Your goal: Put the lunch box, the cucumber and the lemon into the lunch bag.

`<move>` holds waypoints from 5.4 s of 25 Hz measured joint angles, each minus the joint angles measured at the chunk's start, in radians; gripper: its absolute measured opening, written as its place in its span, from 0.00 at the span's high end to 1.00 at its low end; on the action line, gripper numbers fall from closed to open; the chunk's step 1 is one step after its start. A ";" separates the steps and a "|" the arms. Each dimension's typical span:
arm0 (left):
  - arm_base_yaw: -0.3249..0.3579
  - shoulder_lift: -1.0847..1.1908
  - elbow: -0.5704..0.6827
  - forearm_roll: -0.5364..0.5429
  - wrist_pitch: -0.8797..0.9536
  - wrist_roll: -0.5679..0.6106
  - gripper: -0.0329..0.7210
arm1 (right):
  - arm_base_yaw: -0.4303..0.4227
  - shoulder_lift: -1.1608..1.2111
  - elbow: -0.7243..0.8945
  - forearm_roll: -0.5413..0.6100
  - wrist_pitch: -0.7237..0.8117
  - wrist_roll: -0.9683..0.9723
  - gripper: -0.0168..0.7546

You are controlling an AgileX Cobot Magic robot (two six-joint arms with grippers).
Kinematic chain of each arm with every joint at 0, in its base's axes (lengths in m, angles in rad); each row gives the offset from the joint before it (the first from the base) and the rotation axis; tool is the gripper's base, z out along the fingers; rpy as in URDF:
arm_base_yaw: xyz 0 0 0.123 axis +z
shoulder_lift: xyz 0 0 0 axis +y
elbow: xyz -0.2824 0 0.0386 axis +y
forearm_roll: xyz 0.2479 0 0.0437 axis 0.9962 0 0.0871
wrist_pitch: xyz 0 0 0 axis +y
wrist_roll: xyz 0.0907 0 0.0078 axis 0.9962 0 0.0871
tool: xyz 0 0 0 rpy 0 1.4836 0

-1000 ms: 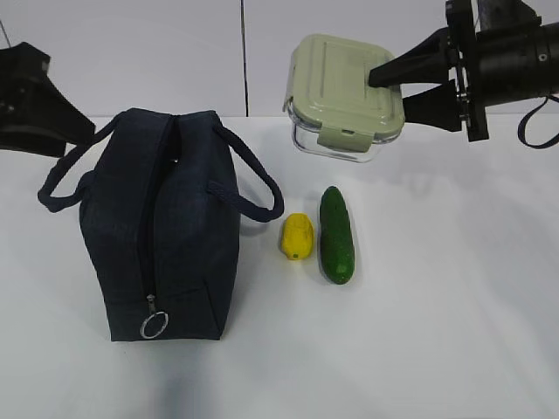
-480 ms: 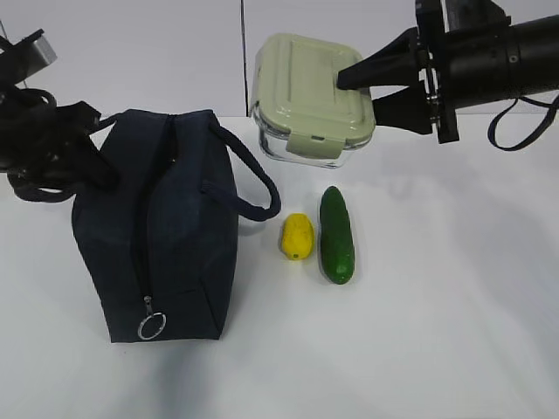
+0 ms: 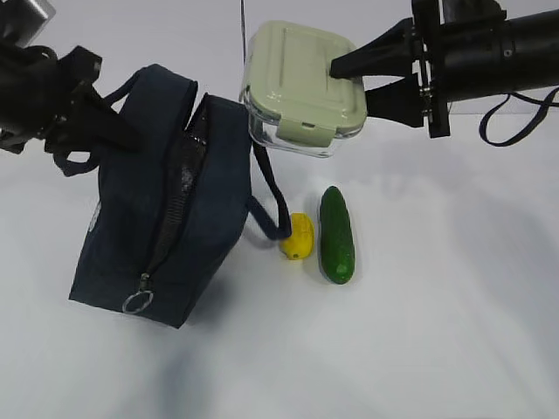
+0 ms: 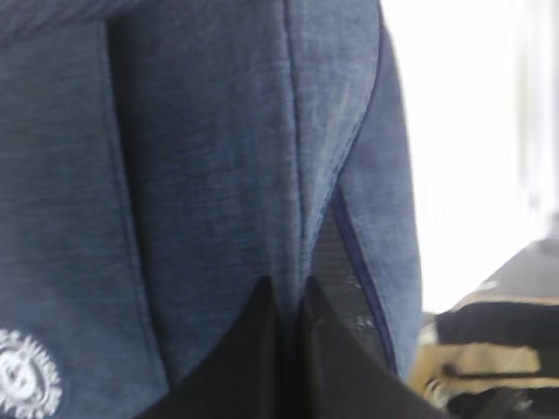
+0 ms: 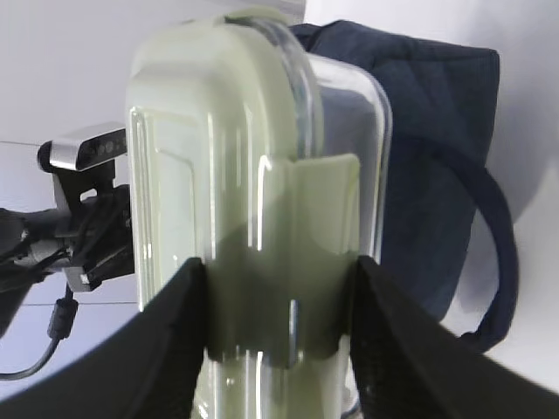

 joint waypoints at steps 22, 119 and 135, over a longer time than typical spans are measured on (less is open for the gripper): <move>-0.167 0.000 -0.148 -0.216 -0.045 0.130 0.96 | 0.032 0.105 0.000 -0.093 -0.003 -0.011 0.51; -0.127 0.305 -0.155 -0.157 -0.112 0.292 0.96 | 0.286 0.506 -0.237 0.184 -0.089 -0.156 0.37; 0.007 0.305 -0.155 -0.205 0.102 0.286 0.96 | 0.288 0.390 -0.358 -0.273 -0.084 0.056 0.37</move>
